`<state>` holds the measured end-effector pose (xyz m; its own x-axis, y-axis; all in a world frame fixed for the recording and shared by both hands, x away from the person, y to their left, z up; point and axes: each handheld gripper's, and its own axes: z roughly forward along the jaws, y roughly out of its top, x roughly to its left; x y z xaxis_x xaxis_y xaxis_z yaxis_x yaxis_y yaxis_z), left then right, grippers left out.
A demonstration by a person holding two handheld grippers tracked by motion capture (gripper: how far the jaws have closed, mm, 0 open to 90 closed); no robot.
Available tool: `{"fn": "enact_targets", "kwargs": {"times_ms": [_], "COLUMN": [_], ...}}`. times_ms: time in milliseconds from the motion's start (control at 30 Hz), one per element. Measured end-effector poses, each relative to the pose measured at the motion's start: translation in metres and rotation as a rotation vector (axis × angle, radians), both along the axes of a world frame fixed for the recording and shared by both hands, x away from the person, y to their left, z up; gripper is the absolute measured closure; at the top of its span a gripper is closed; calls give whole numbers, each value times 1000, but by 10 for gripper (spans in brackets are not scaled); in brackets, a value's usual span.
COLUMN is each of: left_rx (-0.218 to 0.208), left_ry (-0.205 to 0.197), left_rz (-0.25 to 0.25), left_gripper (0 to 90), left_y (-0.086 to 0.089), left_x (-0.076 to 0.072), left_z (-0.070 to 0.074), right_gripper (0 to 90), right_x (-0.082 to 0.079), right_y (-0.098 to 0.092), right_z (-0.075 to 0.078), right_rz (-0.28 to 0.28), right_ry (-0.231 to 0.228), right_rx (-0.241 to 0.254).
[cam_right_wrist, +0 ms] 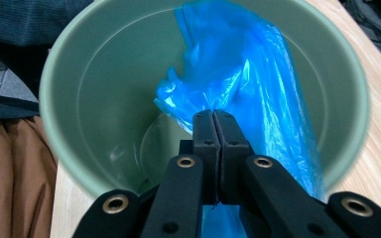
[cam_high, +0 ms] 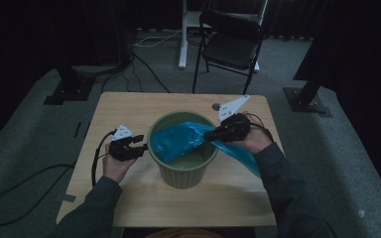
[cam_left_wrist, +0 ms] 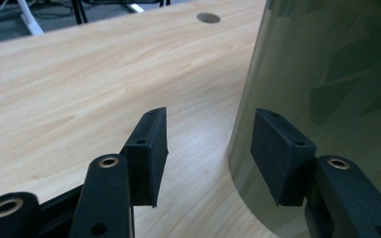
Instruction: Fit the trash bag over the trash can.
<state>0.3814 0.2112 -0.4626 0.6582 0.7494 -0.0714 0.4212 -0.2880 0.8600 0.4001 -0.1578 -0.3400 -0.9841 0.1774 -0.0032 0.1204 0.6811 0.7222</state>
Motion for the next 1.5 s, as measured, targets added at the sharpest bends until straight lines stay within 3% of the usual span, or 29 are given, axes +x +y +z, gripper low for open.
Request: {"fn": "enact_targets", "kwargs": {"times_ms": [33, 200, 433, 533, 567, 667, 767, 833, 1000, 1033, 1167, 1200, 1267, 1500], "left_rx": [-5, -24, -38, -38, -34, -39, -37, -40, -34, -33, -26, -26, -18, -4], "left_ry": [-7, -15, -17, -13, -15, -12, -13, -12, -2, 1, 8, 10, 10, 15], "left_rz": [-4, -14, -34, -45, -48, -53, -59, -64, -84, -88, -103, -109, -124, -147], "left_gripper": [487, 488, 488, 488, 488, 487, 487, 487, 487, 487, 488, 488, 488, 488], "left_y": [1, 6, 6, 6, 6, 8, 9, 10, 9, 8, 7, 7, 6, 2], "left_x": [-1, -2, -3, -5, -6, -8, -12, -14, -18, -19, -23, -25, -30, -34], "left_z": [4, 13, 17, 17, 18, 19, 19, 19, 17, 17, 16, 15, 15, 14], "right_gripper": [893, 892, 889, 744, 744, 602, 586, 581, 589, 598, 604, 613, 616, 616], "right_x": [4, 8, 14, 11, 11, 4, -1, -8, -16, -21, -26, -33, -38, -48], "right_y": [10, 24, 51, 54, 54, 42, 32, 15, -9, -21, -31, -48, -56, -70], "right_z": [-5, -12, -19, -17, -17, -6, 1, 8, 9, 6, 3, -4, -9, -28], "right_rz": [14, 28, 57, 47, 47, 18, -2, -32, -78, -94, -114, -147, -160, -191], "right_ry": [13, 21, 30, 5, 5, -30, -49, -67, -75, -76, -71, -58, -50, -22], "right_rx": [2, -2, -15, -17, -17, 22, 48, 87, 119, 127, 125, 133, 137, 119]}}
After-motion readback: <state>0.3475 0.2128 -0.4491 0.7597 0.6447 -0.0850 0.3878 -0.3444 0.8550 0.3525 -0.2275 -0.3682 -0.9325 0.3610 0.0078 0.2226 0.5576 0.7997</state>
